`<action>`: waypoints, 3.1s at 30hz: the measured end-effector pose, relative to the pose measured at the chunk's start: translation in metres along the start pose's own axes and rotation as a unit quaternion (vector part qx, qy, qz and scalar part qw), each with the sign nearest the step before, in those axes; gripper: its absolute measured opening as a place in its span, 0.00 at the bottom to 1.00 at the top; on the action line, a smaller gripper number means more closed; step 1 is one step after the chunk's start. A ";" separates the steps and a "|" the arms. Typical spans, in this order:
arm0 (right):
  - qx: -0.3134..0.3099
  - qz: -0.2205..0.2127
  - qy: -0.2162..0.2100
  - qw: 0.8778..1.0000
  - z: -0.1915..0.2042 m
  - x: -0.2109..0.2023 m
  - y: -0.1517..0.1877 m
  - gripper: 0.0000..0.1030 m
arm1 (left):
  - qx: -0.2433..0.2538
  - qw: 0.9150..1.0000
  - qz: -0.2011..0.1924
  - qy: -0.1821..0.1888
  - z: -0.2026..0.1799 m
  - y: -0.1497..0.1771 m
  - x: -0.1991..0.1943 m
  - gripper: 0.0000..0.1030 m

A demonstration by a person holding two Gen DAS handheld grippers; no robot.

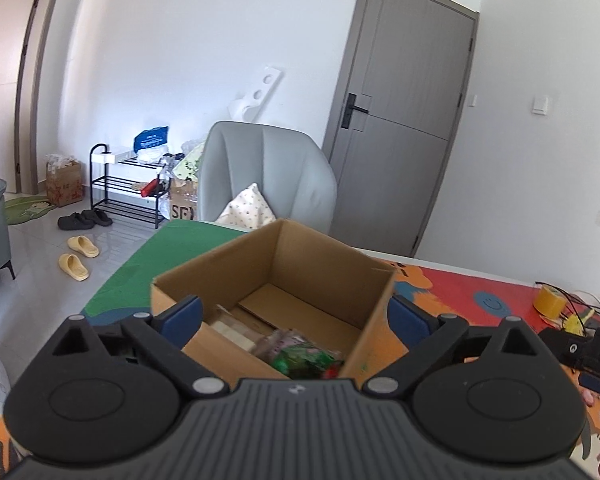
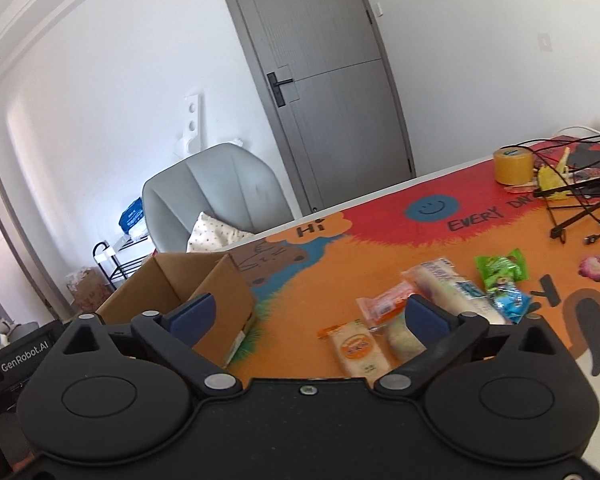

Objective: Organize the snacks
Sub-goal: 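Return both tools from the box to the snack pile, then grasp orange-labelled bread pack with left tool while right tool grasps blue pouch, then carry bread pack and blue pouch over the box and open both tools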

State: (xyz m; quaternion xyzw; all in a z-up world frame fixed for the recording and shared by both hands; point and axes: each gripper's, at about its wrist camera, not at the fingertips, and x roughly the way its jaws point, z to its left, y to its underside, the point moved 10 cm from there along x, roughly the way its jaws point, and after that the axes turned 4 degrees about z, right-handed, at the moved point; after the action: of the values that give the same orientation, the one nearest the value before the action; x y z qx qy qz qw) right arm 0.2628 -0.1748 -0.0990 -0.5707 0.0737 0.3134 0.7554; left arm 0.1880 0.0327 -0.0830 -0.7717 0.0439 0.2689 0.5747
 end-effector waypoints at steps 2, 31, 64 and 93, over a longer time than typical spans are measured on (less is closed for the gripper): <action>0.007 -0.004 0.006 1.000 -0.011 -0.004 -0.001 1.00 | 0.007 1.000 0.001 0.006 -0.010 0.002 -0.001 0.95; 0.077 0.005 0.086 0.993 -0.141 -0.007 0.016 0.99 | 0.086 0.992 0.071 0.057 -0.123 0.066 0.043 0.96; 0.101 0.056 0.084 0.990 -0.182 0.075 0.008 0.73 | 0.126 0.978 0.157 0.052 -0.172 0.122 0.116 0.53; 0.019 0.006 0.094 0.995 -0.071 0.050 -0.021 0.29 | 0.058 0.984 0.078 0.148 -0.097 0.020 0.051 0.33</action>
State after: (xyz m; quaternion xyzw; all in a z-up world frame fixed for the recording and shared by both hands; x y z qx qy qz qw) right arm 0.3320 -0.2235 -0.1290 -0.5829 0.1537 0.2608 0.7540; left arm 0.2594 -0.0500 -0.1047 -0.7626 0.2042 0.1927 0.5827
